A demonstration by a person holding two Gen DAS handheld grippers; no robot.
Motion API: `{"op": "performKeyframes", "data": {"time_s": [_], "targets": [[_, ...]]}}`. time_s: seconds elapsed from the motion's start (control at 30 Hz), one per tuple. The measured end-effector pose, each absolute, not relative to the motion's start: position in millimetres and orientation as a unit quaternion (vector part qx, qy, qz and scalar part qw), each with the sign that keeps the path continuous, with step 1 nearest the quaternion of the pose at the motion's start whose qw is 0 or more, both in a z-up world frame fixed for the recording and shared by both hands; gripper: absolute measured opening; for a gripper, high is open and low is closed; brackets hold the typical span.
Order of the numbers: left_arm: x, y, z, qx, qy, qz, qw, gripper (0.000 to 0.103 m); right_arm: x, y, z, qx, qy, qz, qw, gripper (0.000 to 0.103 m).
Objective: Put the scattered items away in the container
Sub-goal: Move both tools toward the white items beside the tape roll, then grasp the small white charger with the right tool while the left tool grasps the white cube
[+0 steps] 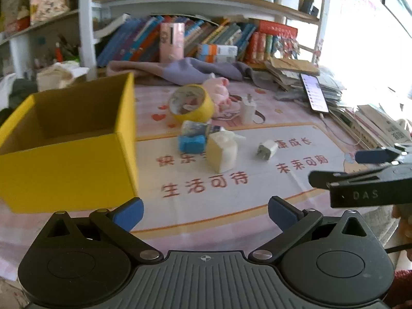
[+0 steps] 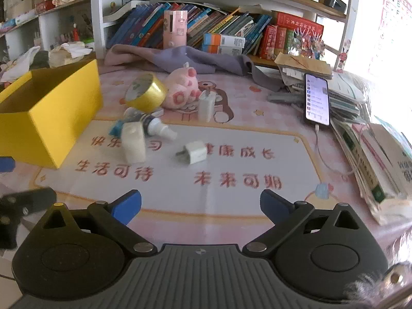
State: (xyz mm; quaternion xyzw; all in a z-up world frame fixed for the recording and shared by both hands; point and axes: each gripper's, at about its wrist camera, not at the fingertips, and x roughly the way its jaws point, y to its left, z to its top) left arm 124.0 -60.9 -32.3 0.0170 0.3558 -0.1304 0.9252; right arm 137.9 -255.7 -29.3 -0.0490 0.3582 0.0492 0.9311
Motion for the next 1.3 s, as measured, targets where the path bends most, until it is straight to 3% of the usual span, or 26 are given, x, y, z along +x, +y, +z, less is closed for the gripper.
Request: {"op": "performKeyframes", "data": {"time_s": [0.53, 0.63, 0.97, 1.3], "targets": [[189, -113, -49, 0.058, 0.398, -0.096, 0.910, 0.103, 240, -284, -49, -0.050, 0.405, 0.126, 0.904, 0.088], [198, -117, -51, 0.065, 0.409, -0.085, 0.906, 0.103, 261, -280, -58, -0.048, 0.420, 0.151, 0.894, 0.079], [230, -124, -59, 0.057, 0.440, -0.067, 0.894, 0.102, 304, -284, -77, -0.027, 0.457, 0.204, 0.865, 0.027], [268, -127, -70, 0.021, 0.460, -0.063, 0.885, 0.090, 318, -313, -77, -0.026, 0.454, 0.167, 0.875, 0.026]]}}
